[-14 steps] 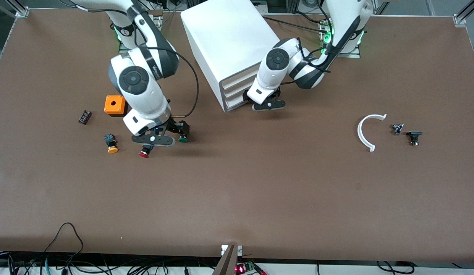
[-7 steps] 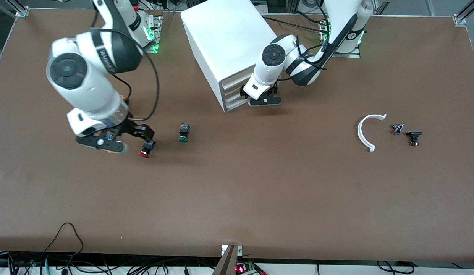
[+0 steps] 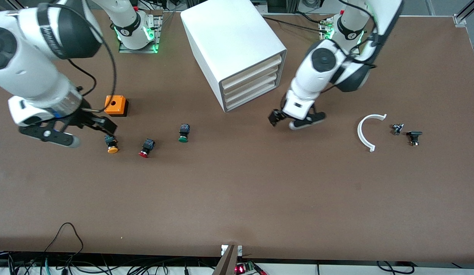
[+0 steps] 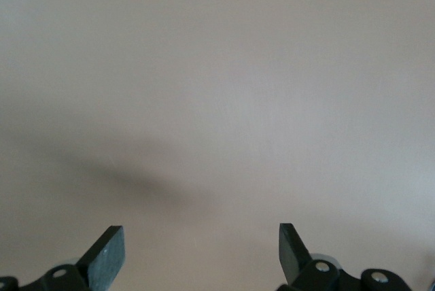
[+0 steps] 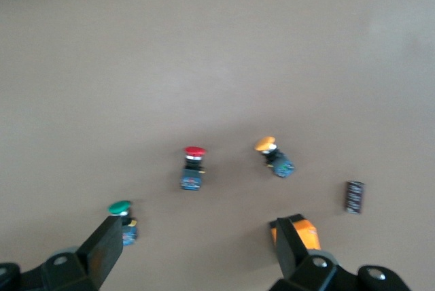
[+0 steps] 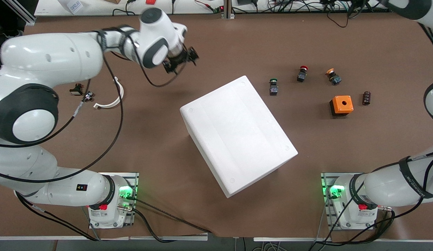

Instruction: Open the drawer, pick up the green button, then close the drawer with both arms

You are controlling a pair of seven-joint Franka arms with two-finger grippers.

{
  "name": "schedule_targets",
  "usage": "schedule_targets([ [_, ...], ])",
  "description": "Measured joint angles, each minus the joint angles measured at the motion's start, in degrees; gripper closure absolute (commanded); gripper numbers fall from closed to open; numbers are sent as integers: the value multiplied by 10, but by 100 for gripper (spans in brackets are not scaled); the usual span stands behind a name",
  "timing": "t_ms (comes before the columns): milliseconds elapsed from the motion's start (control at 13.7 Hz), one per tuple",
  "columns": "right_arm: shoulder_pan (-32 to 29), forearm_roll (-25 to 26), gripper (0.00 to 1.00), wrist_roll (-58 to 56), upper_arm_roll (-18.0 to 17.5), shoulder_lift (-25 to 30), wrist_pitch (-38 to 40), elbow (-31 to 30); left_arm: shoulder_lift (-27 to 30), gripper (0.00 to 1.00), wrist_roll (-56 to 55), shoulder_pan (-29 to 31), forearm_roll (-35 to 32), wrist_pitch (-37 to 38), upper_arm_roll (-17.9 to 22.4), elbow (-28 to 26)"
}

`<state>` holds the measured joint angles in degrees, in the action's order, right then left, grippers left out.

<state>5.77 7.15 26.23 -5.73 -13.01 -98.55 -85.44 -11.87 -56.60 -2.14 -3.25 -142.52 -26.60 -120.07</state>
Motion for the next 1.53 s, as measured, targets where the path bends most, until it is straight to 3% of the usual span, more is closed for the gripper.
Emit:
schedule_targets([
  [146,-30,0,0,-50,7,7,35,0,39,0,36,19,0,28,24,9],
  [292,-37,0,0,-91,26,17,57,-1,72,0,110,21,0,132,45,49],
  [584,-38,-11,0,-199,76,58,73,-25,94,0,275,21,0,339,108,193],
  [877,-38,-15,0,-212,89,125,58,-101,94,0,423,23,4,476,185,306],
  [1096,-38,-20,0,-233,92,175,46,-153,94,0,508,23,5,520,210,351],
  [1534,-38,-33,0,-245,100,199,69,-163,86,0,533,21,5,532,212,354],
])
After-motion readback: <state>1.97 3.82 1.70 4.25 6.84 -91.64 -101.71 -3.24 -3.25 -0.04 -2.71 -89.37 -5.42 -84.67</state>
